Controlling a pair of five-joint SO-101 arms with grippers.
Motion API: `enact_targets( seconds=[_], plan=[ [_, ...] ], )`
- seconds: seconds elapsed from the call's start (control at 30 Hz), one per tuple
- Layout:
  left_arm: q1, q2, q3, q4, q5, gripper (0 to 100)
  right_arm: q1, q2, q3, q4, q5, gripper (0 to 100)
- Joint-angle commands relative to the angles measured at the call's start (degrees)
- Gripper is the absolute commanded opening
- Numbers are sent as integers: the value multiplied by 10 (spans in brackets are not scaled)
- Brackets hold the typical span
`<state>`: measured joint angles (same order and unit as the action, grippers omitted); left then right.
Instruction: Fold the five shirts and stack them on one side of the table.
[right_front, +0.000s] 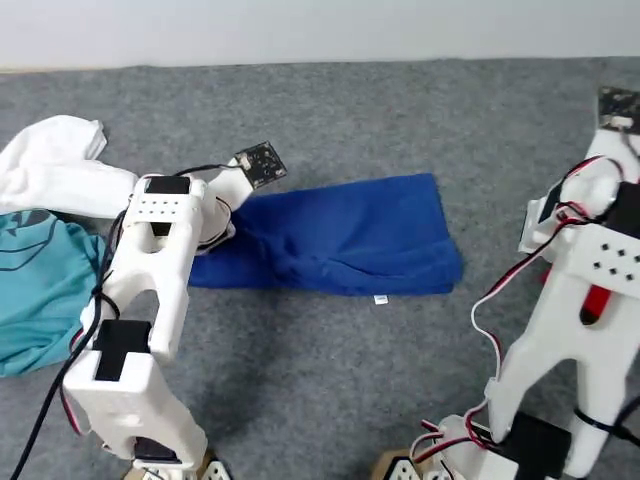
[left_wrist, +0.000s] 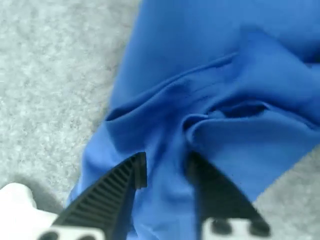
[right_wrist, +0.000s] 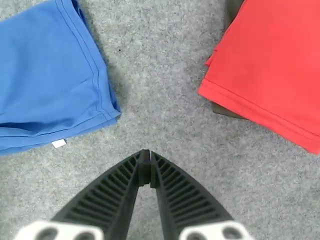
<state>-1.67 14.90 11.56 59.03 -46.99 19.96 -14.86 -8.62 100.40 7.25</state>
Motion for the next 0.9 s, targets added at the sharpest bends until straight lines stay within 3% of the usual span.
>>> enact_targets(
  seconds=[0.0, 0.43, 0.73, 0.87],
  plan=[
    [-4, -30, -24, -17, 10, 201, 3, -23, -6, 22, 2, 10],
    [-44, -175, -80, -6, 47, 180, 5, -23, -6, 22, 2, 10],
    [-21, -220, -75, 184, 45, 53, 6, -29, -5, 22, 2, 10],
    [-21, -178, -51, 183, 44, 9, 6, -60, 24, 22, 4, 10]
  ],
)
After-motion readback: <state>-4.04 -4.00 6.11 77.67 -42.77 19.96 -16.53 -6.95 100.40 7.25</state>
